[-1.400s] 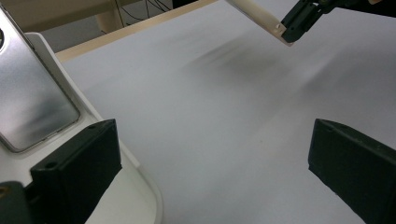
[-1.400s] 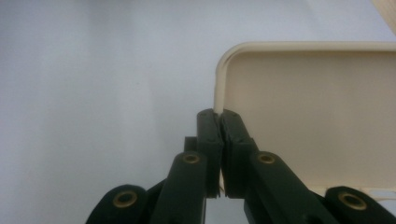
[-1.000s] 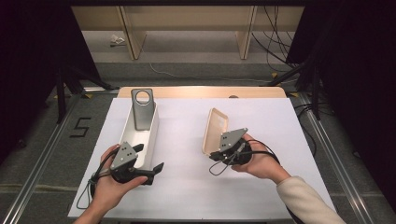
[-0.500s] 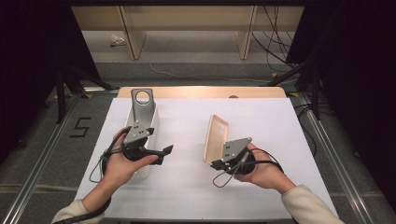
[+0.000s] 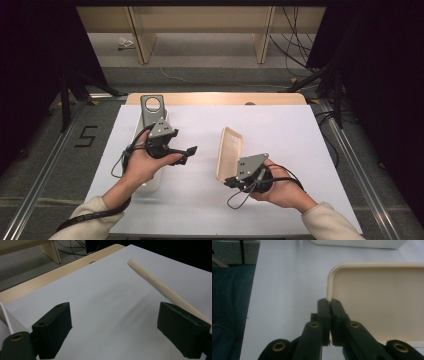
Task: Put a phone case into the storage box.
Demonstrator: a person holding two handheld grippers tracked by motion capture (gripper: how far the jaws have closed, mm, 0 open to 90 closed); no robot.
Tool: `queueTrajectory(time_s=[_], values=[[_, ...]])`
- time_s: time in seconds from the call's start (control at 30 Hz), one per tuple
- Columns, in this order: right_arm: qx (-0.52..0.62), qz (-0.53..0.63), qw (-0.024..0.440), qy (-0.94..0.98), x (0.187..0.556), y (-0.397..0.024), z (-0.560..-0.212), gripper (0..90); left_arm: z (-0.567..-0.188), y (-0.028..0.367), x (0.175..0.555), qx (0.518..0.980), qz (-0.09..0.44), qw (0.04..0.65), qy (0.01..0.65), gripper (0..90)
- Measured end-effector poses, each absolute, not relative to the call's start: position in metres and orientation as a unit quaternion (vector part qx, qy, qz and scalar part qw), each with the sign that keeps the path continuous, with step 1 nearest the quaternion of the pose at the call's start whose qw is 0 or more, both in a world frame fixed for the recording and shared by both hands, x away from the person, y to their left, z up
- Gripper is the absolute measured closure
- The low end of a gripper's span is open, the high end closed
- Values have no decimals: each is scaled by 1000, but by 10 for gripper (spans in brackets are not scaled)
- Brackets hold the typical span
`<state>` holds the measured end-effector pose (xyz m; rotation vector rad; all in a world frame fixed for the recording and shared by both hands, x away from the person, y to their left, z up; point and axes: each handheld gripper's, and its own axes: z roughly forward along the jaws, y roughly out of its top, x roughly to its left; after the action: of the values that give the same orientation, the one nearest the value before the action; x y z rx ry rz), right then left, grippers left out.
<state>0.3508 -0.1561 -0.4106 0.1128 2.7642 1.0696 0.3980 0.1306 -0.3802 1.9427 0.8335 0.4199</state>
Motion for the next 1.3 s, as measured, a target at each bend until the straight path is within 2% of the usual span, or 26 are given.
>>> queueTrajectory(time_s=[0.4,1.3], values=[[29,358,82,930,346,-148,-413,883,-368,111,408,797,162,478,333,141],[24,358,82,930,345,-142,-414,883,-373,64,428,821,134,443,333,179]])
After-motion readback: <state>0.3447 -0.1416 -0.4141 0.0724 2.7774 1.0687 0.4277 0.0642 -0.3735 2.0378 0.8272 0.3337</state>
